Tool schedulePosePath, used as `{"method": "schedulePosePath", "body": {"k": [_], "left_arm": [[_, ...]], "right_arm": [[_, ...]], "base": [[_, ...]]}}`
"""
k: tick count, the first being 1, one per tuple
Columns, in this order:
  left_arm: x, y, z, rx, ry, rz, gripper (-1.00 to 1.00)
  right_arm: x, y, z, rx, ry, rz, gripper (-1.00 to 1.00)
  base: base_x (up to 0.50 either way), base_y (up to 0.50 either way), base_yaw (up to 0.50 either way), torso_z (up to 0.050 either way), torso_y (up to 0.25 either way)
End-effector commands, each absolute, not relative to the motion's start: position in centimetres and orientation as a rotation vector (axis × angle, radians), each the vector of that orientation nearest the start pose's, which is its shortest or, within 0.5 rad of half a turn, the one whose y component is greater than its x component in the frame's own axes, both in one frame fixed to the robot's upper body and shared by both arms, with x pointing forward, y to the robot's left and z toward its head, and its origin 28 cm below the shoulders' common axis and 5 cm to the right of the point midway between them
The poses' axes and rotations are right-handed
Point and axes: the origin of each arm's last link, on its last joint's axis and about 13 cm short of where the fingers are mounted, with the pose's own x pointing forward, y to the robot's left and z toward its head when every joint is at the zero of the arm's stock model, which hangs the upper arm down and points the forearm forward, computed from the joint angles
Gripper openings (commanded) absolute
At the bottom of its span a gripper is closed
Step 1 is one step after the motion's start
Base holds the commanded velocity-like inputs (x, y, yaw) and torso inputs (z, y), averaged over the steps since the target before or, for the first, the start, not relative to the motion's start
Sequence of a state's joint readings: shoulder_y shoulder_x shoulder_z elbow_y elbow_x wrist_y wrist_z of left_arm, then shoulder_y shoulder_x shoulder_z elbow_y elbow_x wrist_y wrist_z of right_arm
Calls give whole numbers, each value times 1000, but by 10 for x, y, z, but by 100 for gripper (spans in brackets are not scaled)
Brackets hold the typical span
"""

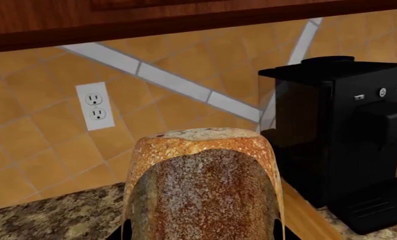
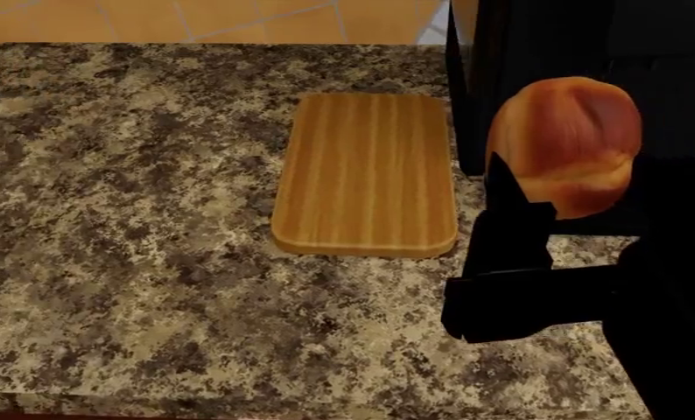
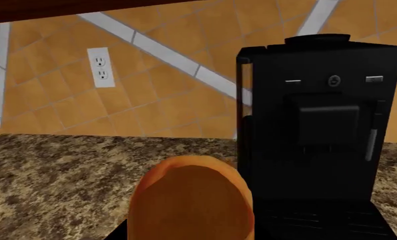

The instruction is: Place all breads on the cutting board.

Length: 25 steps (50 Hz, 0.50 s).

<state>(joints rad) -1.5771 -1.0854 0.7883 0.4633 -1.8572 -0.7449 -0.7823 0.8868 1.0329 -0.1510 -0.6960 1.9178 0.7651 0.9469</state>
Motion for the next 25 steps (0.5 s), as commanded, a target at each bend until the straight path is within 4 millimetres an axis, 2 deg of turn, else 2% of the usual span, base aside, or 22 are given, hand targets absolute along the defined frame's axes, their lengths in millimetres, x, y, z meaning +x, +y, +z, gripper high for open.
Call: {"method": "schedulePosePath", "body": {"k": [1, 8, 25], "left_arm": [[205, 262, 354, 93, -48, -237, -100], [206, 261, 356, 96, -49, -244, -100], [207, 260, 354, 93, -47, -249, -100]], "right_arm": [[174, -155, 294, 56, -1, 205, -100], [175, -155, 298, 82, -10, 191, -100], [171, -153, 297, 60, -15, 227, -100]], "base": [[0, 0, 0, 0, 0], [30, 0, 0, 0, 0], [376, 1, 0, 0, 0]]}}
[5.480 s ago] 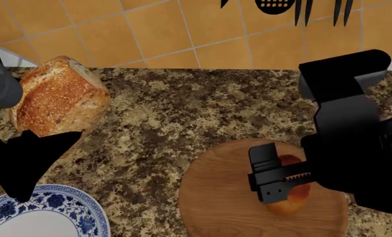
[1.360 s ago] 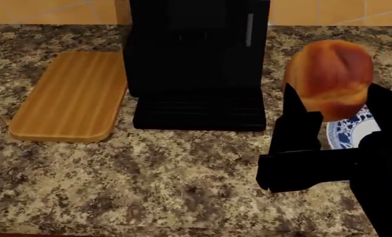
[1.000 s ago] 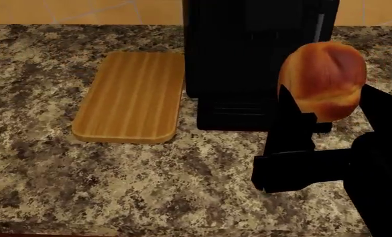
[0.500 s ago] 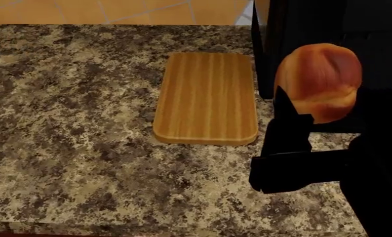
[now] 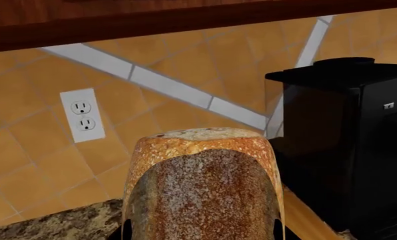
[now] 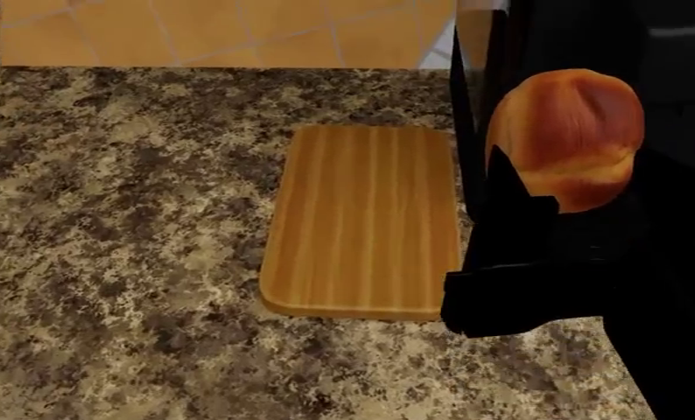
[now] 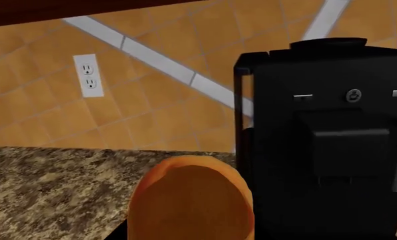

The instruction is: Place all breads on the cutting board.

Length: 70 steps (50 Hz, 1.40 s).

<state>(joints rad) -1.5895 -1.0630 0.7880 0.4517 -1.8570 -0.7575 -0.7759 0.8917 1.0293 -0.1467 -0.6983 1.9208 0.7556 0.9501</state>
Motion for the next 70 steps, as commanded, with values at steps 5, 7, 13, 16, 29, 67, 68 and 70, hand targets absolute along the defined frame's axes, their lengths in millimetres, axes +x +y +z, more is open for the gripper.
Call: {"method": "schedulePosePath", "body": {"k": [5, 7, 13, 16, 29, 67, 68, 70], "left_arm": [[207, 260, 356, 93, -52, -250, -100], [207, 259, 357, 93, -53, -251, -100], [208, 258, 355, 92, -53, -256, -100], [208, 258, 355, 91, -52, -257, -100], [209, 257, 357, 91, -54, -262, -100], [212, 253, 348, 71, -43, -289, -100], [212, 253, 348, 70, -43, -289, -100], [213, 253, 346, 67, -41, -290, -100]], "right_arm": [[170, -153, 297, 58, -15, 234, -100], [170, -152, 297, 56, -15, 236, -100], [169, -151, 295, 53, -13, 238, -100], [169, -152, 295, 53, -13, 235, -100], [166, -148, 300, 39, -15, 256, -100], [256, -90, 345, 42, 136, 378, -100], [258, -89, 346, 46, 140, 377, -100], [268, -86, 348, 39, 171, 384, -100]], "base": [[312, 1, 0, 0, 2], [264, 1, 0, 0, 0], [235, 0, 0, 0, 0], [64, 0, 0, 0, 3], [0, 0, 0, 0, 0], [0, 0, 0, 0, 0], [0, 0, 0, 0, 0], [0, 0, 0, 0, 0]]}}
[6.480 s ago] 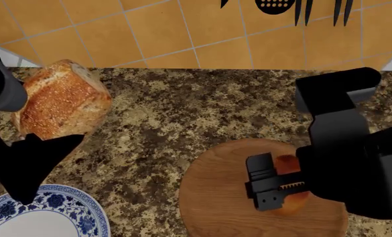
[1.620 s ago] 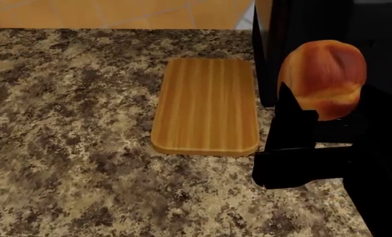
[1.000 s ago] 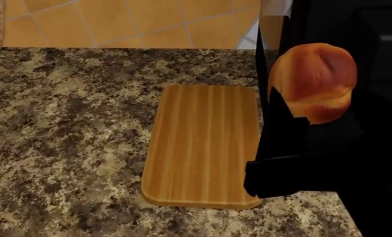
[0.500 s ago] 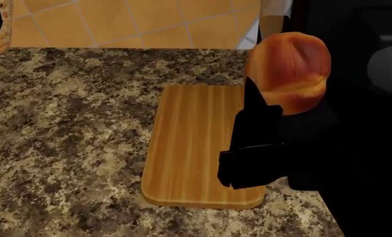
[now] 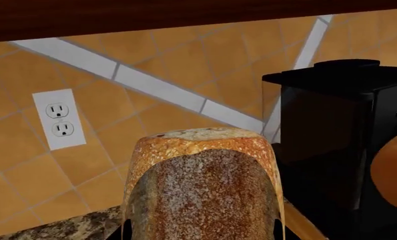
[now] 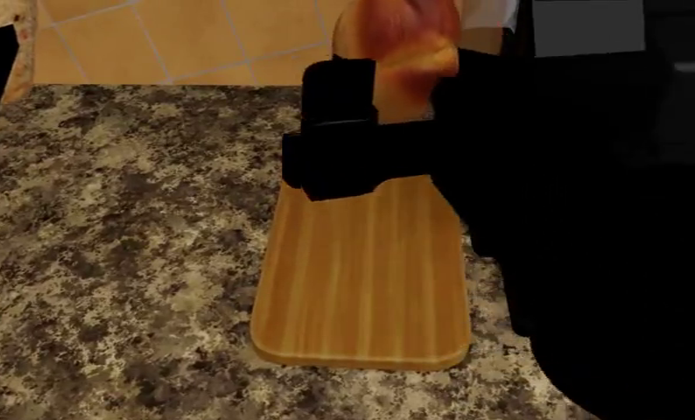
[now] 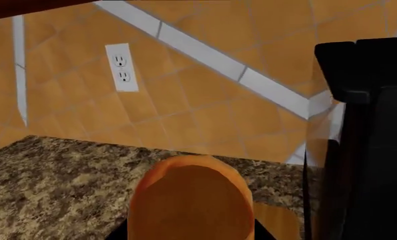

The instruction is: Place all breads on the cutting board.

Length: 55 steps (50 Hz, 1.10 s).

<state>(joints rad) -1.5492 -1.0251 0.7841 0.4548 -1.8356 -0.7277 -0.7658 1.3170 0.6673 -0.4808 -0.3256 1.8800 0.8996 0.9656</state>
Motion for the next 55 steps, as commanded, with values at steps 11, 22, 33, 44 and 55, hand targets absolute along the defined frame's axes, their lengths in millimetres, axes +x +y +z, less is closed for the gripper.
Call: {"method": "schedulePosePath", "body": {"k": [11, 22, 33, 44, 55], "left_arm": [[217, 250, 339, 63, -30, -302, -100], [218, 252, 336, 56, -22, -306, -100], [218, 255, 334, 52, -17, -301, -100], [221, 255, 330, 48, -12, -306, -100], [221, 253, 325, 46, 0, -310, -100]], "right_arm": [[320, -69, 354, 24, 278, 358, -100], [379, -66, 355, -32, 431, 291, -100], [397, -66, 346, -29, 546, 233, -100], [392, -66, 339, -45, 652, 201, -100], [392, -60, 321, -54, 721, 222, -100]], "base": [[0, 0, 0, 0, 0], [0, 0, 0, 0, 0], [0, 0, 0, 0, 0], [0, 0, 0, 0, 0], [0, 0, 0, 0, 0]]}}
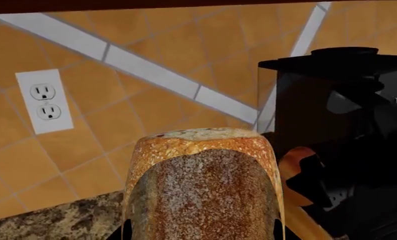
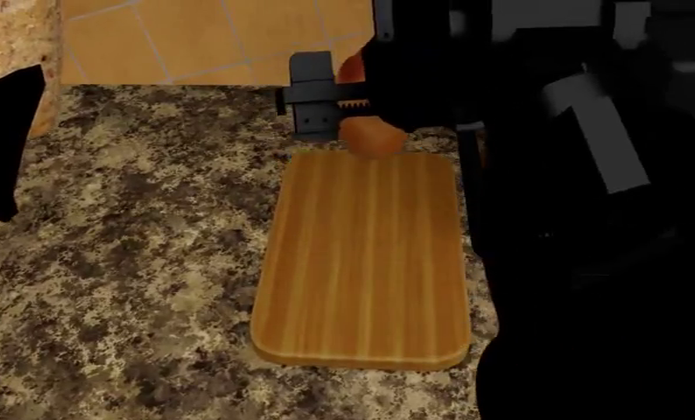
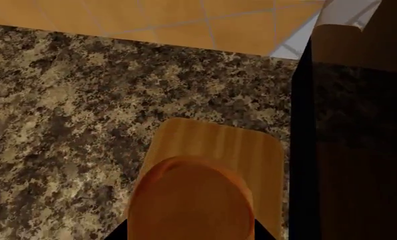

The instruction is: Place all breads on the cutting board.

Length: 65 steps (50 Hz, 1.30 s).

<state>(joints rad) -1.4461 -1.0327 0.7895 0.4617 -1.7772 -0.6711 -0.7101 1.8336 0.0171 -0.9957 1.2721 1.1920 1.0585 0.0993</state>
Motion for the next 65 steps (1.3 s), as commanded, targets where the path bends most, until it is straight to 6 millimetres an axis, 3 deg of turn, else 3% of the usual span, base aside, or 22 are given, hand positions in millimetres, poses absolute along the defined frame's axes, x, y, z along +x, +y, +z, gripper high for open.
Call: {"method": "schedulePosePath", "body": {"k": [1, 8, 20, 30, 37, 48, 65], "left_arm": [[220, 253, 325, 45, 1, -310, -100], [220, 254, 323, 45, 5, -309, -100], [220, 257, 320, 45, 11, -302, -100], [221, 257, 317, 43, 16, -302, -100], [220, 257, 318, 45, 13, -299, -100], [218, 256, 322, 45, 6, -298, -100], [218, 255, 323, 55, 5, -299, -100]], "right_arm": [[392, -60, 320, -49, 724, 220, -100], [394, -57, 317, 1, 707, 216, -100], [396, -56, 287, -4, 772, 217, -100], [397, -56, 283, 17, 763, 208, -100], [398, -56, 291, 24, 734, 203, -100], [395, -57, 327, 6, 647, 207, -100], [395, -54, 331, 4, 631, 211, -100]], "base": [[0, 0, 0, 0, 0], [0, 0, 0, 0, 0], [0, 0, 0, 0, 0], [0, 0, 0, 0, 1], [0, 0, 0, 0, 0], [0, 0, 0, 0, 0], [0, 0, 0, 0, -103]]}}
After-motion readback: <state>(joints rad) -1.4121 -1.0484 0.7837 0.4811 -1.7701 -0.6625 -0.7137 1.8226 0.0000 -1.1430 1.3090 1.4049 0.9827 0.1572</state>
